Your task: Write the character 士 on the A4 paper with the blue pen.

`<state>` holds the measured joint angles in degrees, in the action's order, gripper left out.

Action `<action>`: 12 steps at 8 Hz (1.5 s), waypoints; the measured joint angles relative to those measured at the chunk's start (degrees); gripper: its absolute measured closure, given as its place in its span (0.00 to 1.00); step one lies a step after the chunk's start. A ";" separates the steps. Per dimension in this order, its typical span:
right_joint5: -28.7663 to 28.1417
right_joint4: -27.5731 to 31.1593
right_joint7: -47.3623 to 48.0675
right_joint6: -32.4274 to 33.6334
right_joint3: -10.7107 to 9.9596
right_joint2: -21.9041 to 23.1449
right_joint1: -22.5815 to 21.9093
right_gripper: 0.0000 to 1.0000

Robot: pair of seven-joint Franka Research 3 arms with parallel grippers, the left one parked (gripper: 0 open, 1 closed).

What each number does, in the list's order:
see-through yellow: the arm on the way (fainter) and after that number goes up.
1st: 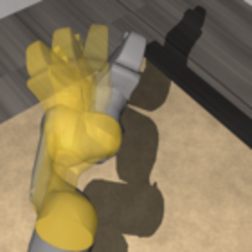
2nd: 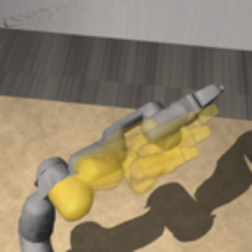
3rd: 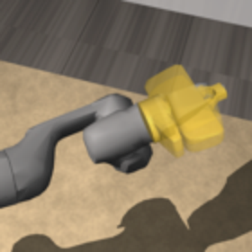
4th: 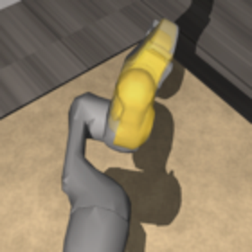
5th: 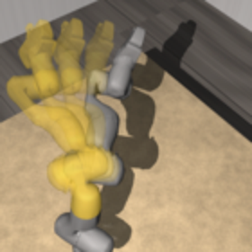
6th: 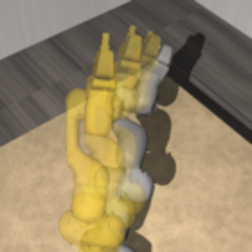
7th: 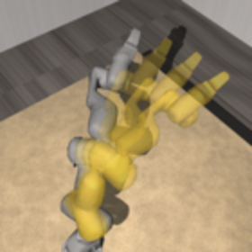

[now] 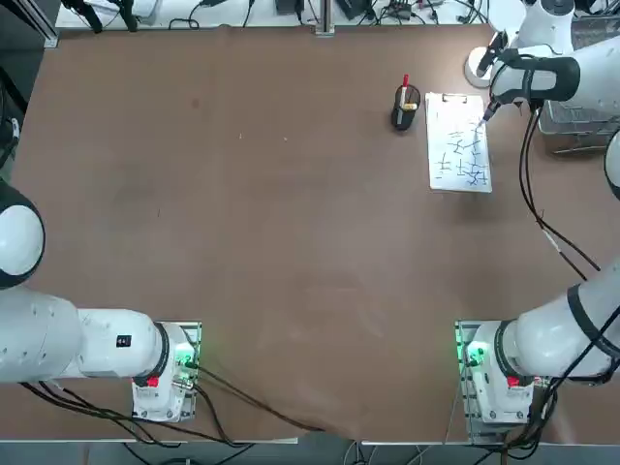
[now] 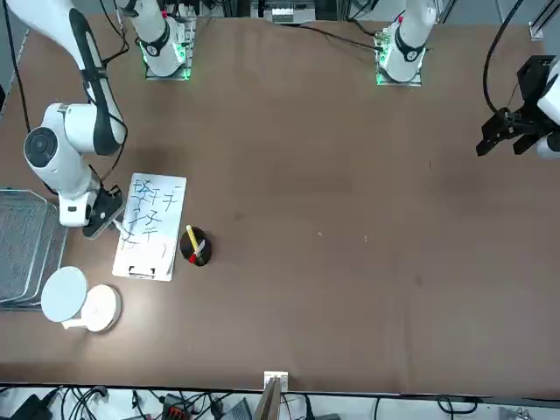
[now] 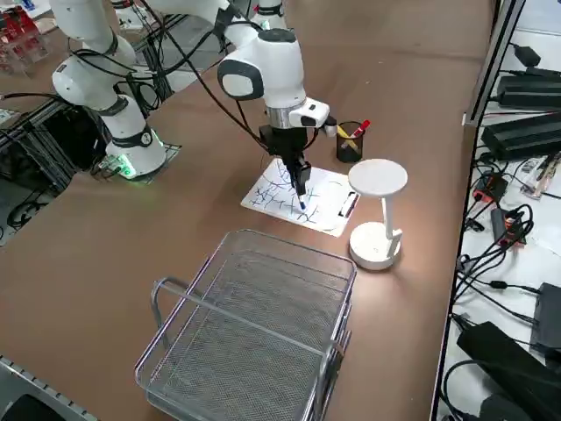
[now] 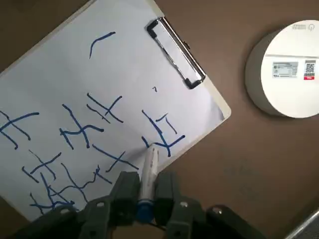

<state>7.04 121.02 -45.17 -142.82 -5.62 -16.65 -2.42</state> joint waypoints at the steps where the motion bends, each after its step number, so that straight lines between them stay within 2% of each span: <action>1: 0.00 0.04 0.04 0.00 0.02 0.02 0.00 0.79; 9: 0.00 1.26 0.37 0.02 0.12 1.09 0.00 0.79; 12: 2.61 0.61 0.36 -0.19 0.07 1.88 0.42 0.79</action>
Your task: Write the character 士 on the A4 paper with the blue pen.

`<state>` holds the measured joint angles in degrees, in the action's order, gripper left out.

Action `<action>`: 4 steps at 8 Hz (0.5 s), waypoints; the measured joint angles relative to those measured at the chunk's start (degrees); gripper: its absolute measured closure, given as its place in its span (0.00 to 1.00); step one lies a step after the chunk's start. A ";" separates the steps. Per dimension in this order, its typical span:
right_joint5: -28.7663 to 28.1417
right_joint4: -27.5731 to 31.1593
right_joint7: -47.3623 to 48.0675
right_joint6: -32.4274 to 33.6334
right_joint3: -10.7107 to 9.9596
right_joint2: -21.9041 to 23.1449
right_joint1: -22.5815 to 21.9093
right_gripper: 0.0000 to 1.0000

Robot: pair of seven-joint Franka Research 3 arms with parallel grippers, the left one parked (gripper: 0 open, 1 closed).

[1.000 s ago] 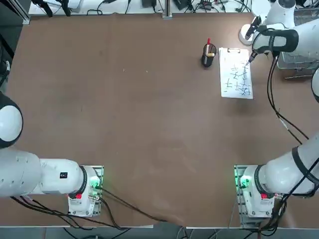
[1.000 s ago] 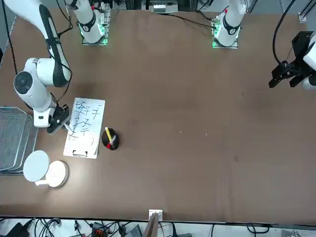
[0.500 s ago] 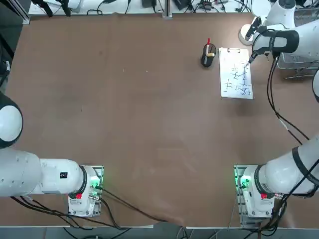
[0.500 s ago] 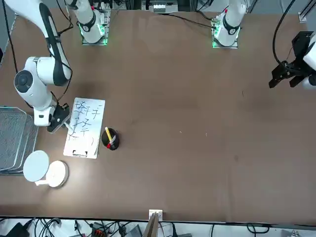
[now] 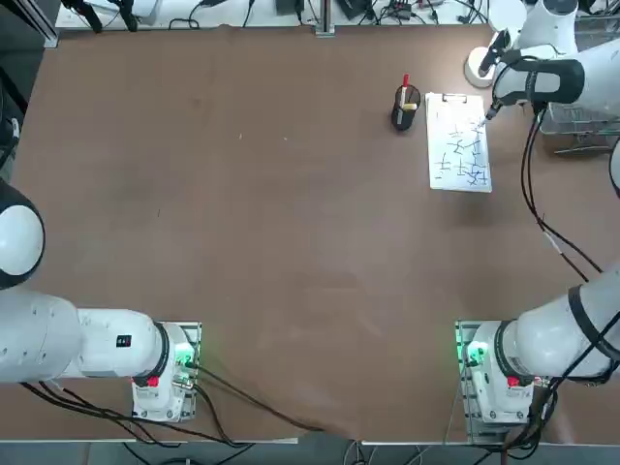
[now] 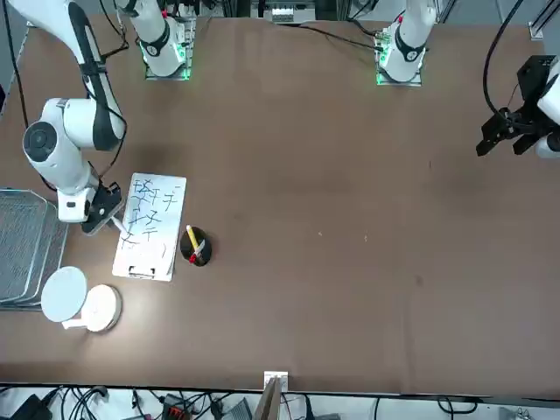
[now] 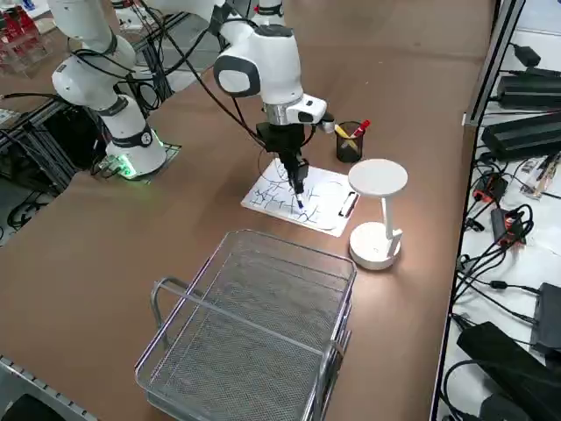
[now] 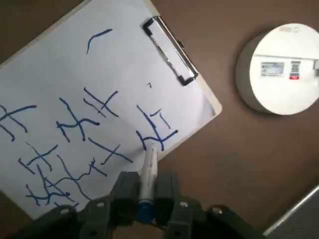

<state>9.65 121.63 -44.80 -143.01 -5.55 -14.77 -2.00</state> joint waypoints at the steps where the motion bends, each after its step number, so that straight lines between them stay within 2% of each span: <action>1: 0.46 -1.02 -0.07 -0.03 0.00 0.41 0.19 0.79; 4: -1.34 -5.10 1.56 1.61 -0.02 1.91 0.54 0.79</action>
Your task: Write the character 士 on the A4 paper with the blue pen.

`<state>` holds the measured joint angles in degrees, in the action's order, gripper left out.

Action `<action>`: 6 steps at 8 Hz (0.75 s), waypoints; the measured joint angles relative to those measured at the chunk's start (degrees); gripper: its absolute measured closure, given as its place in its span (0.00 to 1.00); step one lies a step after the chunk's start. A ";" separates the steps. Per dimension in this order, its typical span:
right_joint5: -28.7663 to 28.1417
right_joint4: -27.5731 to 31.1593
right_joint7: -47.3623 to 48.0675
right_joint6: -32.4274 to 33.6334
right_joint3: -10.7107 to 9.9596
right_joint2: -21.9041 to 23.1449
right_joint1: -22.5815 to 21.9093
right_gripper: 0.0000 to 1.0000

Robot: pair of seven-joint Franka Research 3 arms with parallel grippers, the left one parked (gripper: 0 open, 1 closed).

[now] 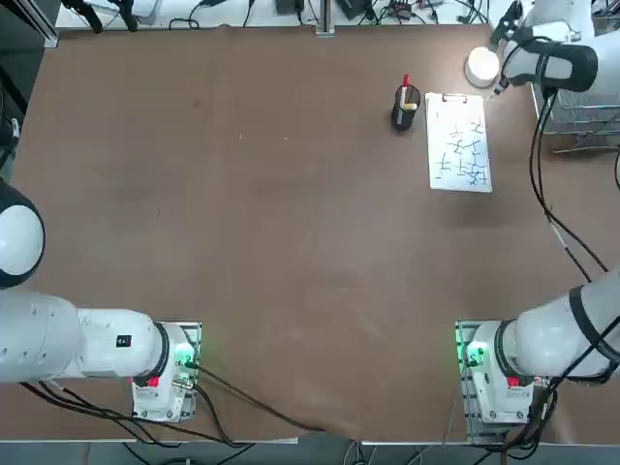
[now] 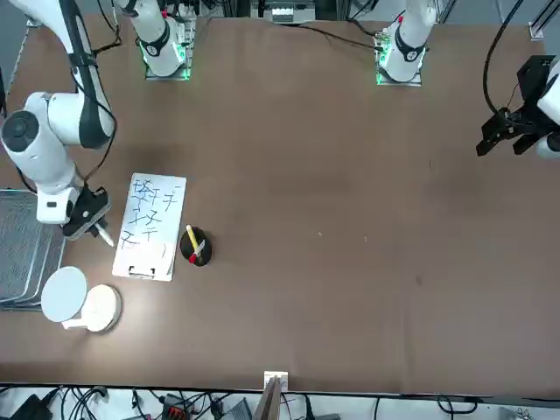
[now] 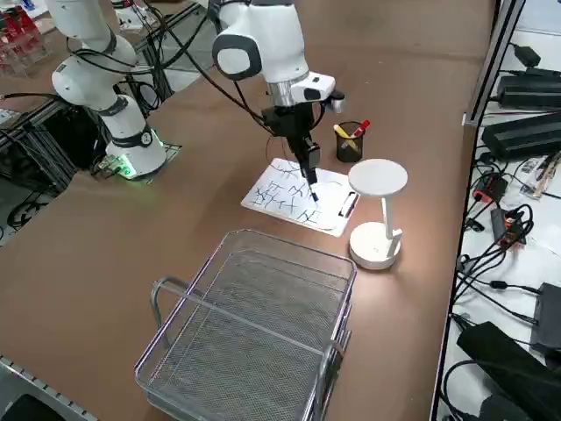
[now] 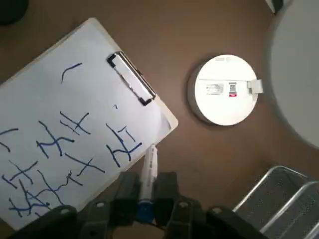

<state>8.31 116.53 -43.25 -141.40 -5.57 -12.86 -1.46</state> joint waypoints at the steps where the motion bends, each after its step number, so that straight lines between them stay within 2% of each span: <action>1: -1.93 -1.53 1.61 1.59 0.04 0.51 -0.02 0.79; 3: -5.32 -5.29 6.79 4.69 0.39 0.75 -0.65 0.79; 6: -6.39 -9.59 21.77 6.78 0.81 0.67 -4.53 0.79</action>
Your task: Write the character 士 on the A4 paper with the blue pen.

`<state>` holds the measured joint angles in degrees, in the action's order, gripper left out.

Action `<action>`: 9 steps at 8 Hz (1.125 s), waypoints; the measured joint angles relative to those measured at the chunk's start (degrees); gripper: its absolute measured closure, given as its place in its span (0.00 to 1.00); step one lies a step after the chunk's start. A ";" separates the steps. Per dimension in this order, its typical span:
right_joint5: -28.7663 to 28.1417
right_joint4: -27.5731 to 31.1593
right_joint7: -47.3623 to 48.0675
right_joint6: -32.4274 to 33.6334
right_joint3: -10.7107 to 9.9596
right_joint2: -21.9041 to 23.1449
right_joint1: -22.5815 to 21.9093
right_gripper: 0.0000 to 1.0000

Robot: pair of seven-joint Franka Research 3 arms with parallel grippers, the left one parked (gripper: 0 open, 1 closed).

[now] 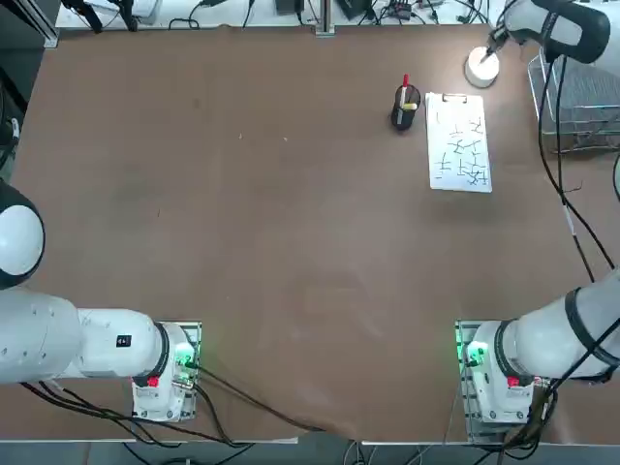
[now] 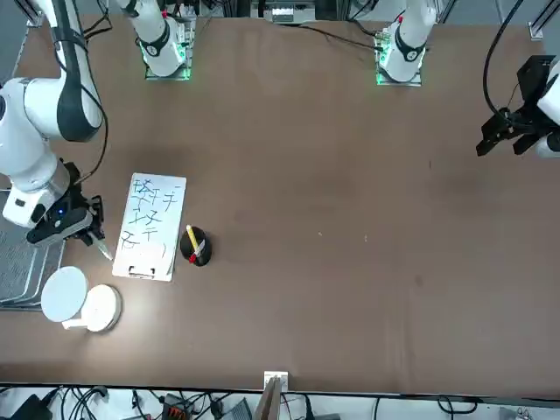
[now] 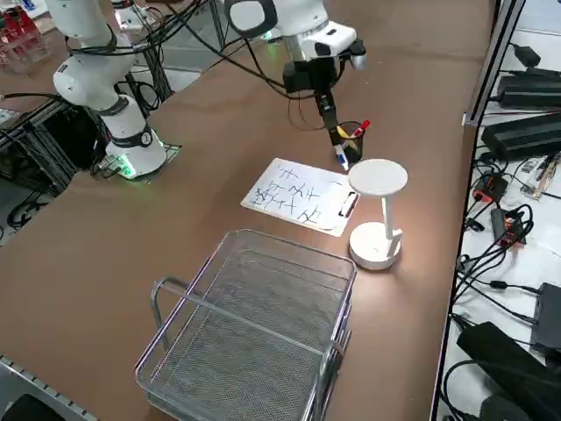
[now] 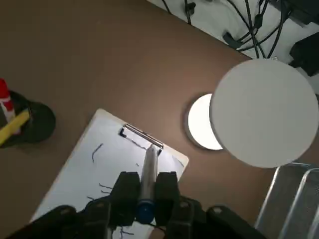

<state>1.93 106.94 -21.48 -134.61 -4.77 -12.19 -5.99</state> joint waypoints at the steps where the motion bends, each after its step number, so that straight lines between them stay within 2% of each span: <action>1: -0.02 -1.14 5.22 0.06 0.10 -0.20 -1.62 0.79; 5: -0.10 -5.95 26.20 0.19 0.57 -2.96 -7.10 0.79; 9: -0.03 -6.53 44.14 0.16 3.76 -5.71 -10.22 0.79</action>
<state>1.89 100.41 22.66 -134.45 -1.00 -17.90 -16.21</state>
